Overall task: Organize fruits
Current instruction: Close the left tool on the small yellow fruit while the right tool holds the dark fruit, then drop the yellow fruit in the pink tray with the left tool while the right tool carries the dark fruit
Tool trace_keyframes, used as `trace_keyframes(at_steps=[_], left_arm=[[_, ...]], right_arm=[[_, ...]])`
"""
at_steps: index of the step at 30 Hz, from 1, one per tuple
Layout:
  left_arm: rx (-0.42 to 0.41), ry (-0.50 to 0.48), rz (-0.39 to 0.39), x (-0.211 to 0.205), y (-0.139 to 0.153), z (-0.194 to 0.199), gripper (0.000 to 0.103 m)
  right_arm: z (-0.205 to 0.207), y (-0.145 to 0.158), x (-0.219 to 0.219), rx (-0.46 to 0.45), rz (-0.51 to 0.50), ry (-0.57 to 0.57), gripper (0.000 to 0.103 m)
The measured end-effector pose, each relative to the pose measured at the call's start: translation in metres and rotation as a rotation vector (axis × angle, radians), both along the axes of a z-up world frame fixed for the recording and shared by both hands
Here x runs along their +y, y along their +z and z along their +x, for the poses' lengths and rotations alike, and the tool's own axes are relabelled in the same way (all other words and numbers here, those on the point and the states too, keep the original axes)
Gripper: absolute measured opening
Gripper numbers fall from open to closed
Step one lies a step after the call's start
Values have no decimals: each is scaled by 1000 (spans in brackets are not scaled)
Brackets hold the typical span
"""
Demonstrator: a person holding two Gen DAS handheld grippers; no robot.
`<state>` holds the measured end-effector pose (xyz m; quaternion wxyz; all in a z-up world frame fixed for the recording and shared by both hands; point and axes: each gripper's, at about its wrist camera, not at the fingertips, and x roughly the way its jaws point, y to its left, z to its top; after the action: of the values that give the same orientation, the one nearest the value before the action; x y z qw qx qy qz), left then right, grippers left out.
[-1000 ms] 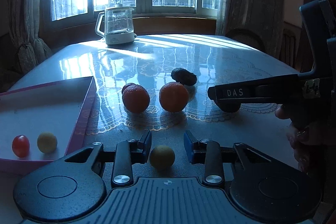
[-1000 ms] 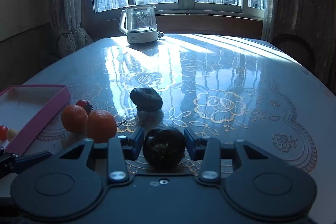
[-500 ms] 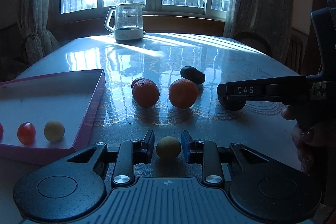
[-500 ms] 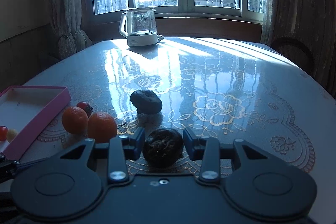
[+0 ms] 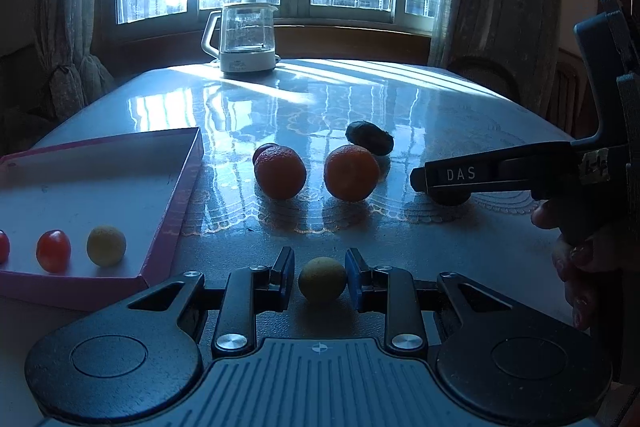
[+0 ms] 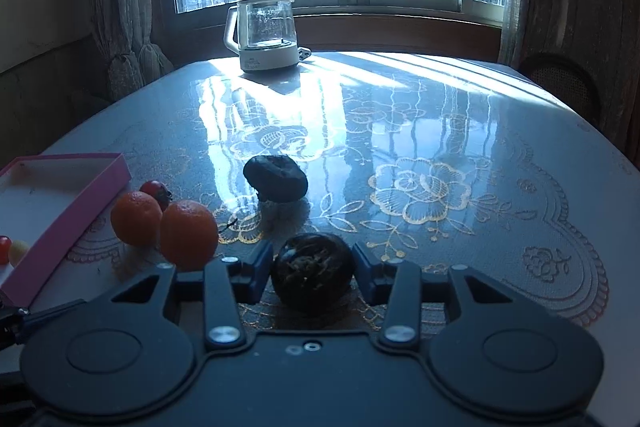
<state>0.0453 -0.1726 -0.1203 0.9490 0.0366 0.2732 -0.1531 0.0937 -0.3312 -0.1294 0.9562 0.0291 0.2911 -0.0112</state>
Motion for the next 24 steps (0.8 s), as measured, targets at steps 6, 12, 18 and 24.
trace_keyframes(at_steps=[6, 12, 18, 24], left_arm=[[-6, -23, 18, -3, 0, 0, 25], [-26, -19, -10, 2, 1, -3, 25], [-55, -3, -42, 8, 2, -6, 25], [-86, 17, -71, 14, 1, -10, 25]], right_arm=[[-1, 0, 3, -4, -17, 1, 42], [-8, 3, -2, -43, 2, -14, 42], [-10, 4, -1, -64, 3, -4, 42], [-15, 6, 0, -101, -2, 0, 42]])
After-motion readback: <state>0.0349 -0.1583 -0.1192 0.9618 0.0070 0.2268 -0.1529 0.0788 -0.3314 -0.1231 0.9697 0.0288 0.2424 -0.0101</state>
